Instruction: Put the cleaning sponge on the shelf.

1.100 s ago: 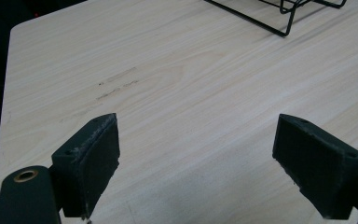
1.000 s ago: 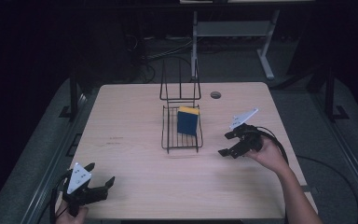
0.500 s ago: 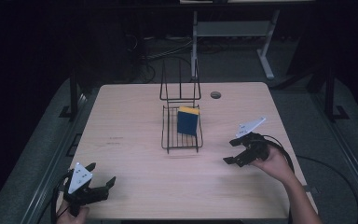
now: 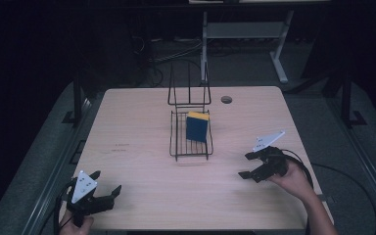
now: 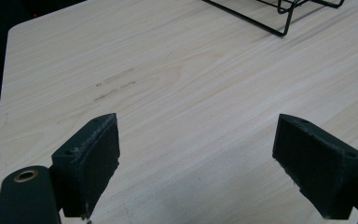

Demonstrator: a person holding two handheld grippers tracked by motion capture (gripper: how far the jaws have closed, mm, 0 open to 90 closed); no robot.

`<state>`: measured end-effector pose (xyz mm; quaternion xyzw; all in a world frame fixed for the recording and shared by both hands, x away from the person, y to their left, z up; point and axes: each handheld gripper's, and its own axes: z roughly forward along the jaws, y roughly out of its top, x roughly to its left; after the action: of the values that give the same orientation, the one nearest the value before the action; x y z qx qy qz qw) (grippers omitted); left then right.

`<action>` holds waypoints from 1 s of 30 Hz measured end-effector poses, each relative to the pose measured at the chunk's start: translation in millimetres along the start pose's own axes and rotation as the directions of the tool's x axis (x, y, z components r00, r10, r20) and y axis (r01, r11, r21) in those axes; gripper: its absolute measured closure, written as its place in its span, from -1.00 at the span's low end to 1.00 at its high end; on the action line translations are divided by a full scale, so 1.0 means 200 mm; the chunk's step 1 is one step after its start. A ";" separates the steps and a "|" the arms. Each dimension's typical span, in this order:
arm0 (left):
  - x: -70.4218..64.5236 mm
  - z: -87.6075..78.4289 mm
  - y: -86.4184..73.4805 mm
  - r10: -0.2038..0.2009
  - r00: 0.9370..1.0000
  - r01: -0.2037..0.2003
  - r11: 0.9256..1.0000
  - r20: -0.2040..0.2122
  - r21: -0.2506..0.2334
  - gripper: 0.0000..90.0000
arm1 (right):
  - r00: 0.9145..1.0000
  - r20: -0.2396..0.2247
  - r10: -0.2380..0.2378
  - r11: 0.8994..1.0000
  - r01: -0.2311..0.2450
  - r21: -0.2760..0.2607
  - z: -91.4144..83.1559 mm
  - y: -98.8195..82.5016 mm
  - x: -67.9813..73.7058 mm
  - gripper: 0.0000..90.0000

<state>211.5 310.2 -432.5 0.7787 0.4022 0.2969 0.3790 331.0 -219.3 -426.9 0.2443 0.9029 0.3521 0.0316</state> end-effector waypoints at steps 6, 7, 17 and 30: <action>0.00 0.00 0.00 -0.005 1.000 0.005 1.000 -0.001 -0.003 -0.69 | 1.000 0.003 0.005 1.000 -0.005 0.001 0.00 -0.05 0.02 -0.55; 0.00 0.00 0.00 -0.006 1.000 0.006 1.000 -0.002 -0.003 -0.69 | 1.000 0.003 0.006 1.000 -0.006 -0.001 0.00 -0.06 0.03 -0.54; 0.01 0.00 -0.01 -0.012 1.000 0.012 1.000 -0.005 -0.001 -0.69 | 1.000 0.013 0.012 1.000 -0.012 -0.015 -0.04 -0.13 0.08 -0.54; 0.00 0.00 -0.01 -0.011 1.000 0.011 1.000 -0.006 -0.002 -0.69 | 1.000 0.014 0.008 0.999 -0.008 -0.037 -0.07 -0.20 0.14 -0.55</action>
<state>211.0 311.4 -434.5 0.7754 0.4073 0.2977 0.3799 285.6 -240.3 -439.4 0.2498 0.8951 0.3670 0.0409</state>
